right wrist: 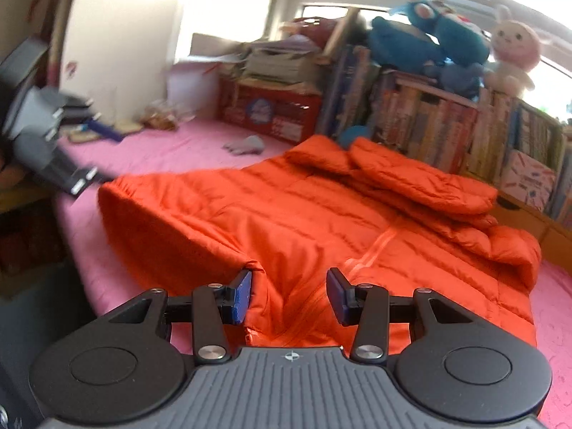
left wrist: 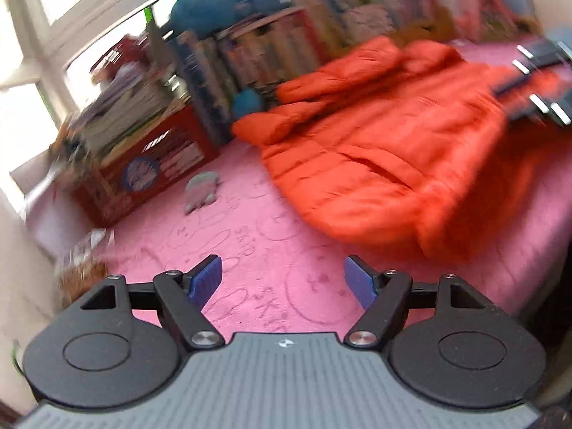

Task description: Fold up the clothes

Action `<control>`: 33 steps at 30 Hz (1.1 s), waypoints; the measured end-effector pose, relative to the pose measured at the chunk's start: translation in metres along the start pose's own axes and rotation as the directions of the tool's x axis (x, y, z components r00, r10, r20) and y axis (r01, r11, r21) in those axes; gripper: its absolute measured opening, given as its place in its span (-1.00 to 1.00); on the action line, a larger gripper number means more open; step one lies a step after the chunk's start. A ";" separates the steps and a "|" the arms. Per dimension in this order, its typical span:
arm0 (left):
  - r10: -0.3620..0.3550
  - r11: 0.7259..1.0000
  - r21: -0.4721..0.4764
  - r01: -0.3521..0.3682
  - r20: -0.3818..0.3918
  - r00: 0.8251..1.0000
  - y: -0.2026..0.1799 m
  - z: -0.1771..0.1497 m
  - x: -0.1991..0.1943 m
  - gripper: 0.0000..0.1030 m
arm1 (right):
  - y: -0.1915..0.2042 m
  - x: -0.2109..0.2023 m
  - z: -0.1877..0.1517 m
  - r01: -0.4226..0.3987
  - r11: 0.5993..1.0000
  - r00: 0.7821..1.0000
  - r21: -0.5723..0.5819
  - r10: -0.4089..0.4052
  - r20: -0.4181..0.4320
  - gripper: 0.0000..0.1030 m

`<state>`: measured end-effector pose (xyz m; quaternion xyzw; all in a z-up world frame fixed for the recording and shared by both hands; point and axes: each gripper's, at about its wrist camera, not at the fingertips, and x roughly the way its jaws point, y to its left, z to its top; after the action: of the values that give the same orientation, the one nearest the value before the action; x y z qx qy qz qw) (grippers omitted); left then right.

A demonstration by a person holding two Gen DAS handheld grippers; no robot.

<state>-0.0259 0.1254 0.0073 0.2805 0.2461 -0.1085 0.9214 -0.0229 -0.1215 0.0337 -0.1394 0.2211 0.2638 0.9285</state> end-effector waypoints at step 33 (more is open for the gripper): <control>-0.149 0.889 -0.370 0.270 0.324 0.934 0.021 0.081 0.065 0.51 | -0.037 -0.057 -0.068 0.005 0.999 1.000 0.032 -0.004 -0.012 0.79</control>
<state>0.0688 0.0925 0.0415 0.0344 0.1561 -0.1938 0.9679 -0.0690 -0.2016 0.0080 -0.1267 0.2305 0.2573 0.9299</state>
